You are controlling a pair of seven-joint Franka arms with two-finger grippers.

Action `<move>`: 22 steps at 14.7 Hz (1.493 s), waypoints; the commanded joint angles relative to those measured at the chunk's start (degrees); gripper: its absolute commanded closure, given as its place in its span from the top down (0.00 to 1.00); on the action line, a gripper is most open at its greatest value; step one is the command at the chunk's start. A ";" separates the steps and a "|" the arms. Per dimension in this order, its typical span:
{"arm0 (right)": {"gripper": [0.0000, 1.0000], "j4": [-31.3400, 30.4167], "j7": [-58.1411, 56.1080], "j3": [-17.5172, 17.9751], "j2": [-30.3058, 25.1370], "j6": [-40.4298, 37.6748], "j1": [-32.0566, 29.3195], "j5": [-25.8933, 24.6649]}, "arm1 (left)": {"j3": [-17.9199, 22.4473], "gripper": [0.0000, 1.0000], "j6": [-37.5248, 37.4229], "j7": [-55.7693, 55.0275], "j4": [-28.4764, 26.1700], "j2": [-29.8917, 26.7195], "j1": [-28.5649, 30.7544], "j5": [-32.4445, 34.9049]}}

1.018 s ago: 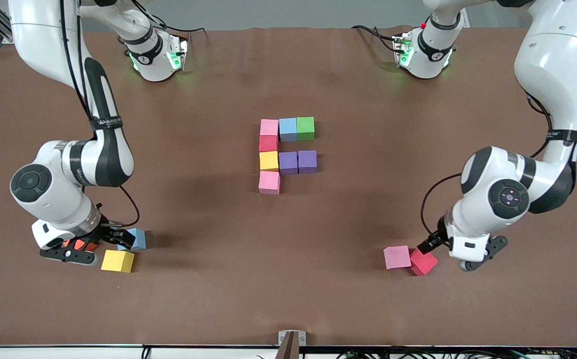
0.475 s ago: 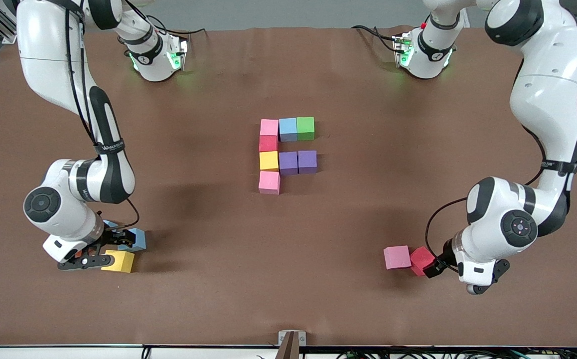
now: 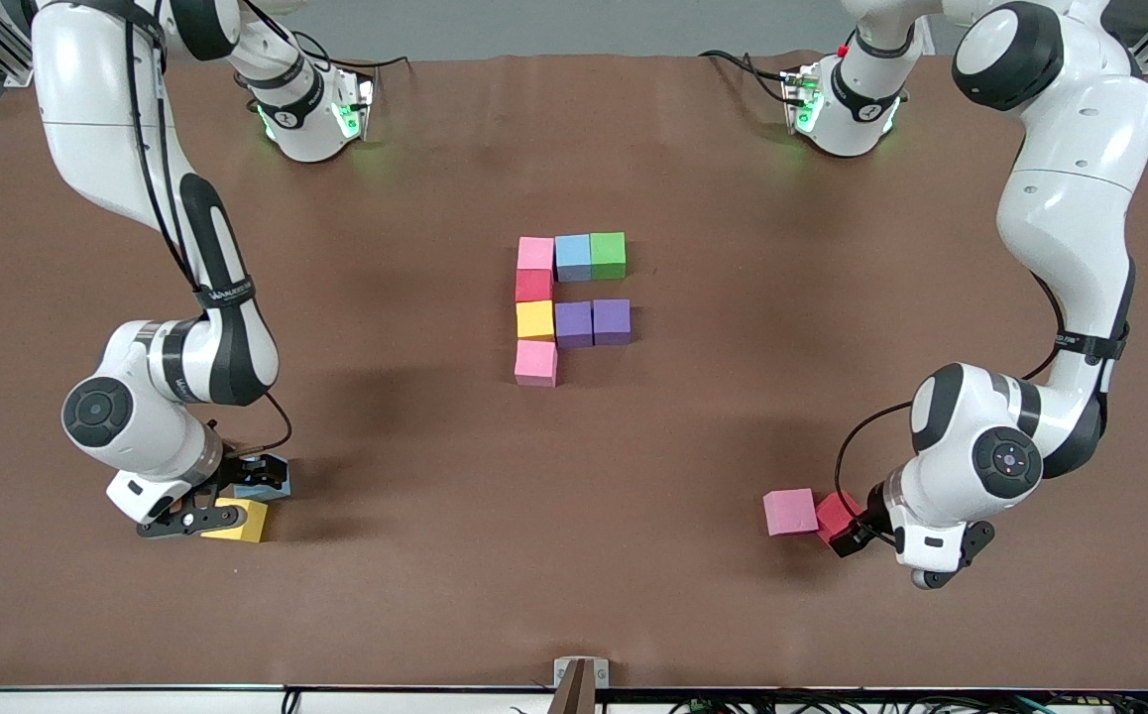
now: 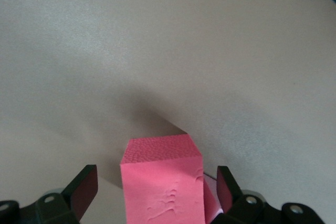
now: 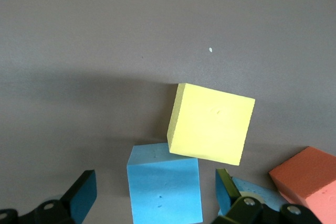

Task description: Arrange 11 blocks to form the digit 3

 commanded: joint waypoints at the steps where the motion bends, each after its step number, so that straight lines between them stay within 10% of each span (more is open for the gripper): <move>1: 1.00 0.41 -2.22 1.18 0.41 -0.19 -1.49 0.64 | 0.73 1.00 1.39 0.59 1.51 1.82 -0.78 -1.37; 4: 1.00 0.32 -4.67 1.18 0.94 -0.27 -2.28 0.64 | 0.73 0.95 2.54 0.85 1.16 3.23 -0.78 -1.37; 10: 1.00 -0.73 -5.47 1.53 1.73 -0.45 -2.54 0.73 | 0.91 0.20 -0.78 3.05 0.11 1.05 -0.61 -0.58; 15: 1.00 -0.91 -5.47 4.25 1.46 -0.98 -4.56 2.40 | -2.16 0.00 -12.29 3.75 0.45 -3.88 0.53 -1.45; 22: 1.00 -0.99 -6.79 4.26 2.17 -0.54 -4.83 2.31 | -3.92 0.00 -24.26 3.75 0.45 -12.84 1.15 -10.49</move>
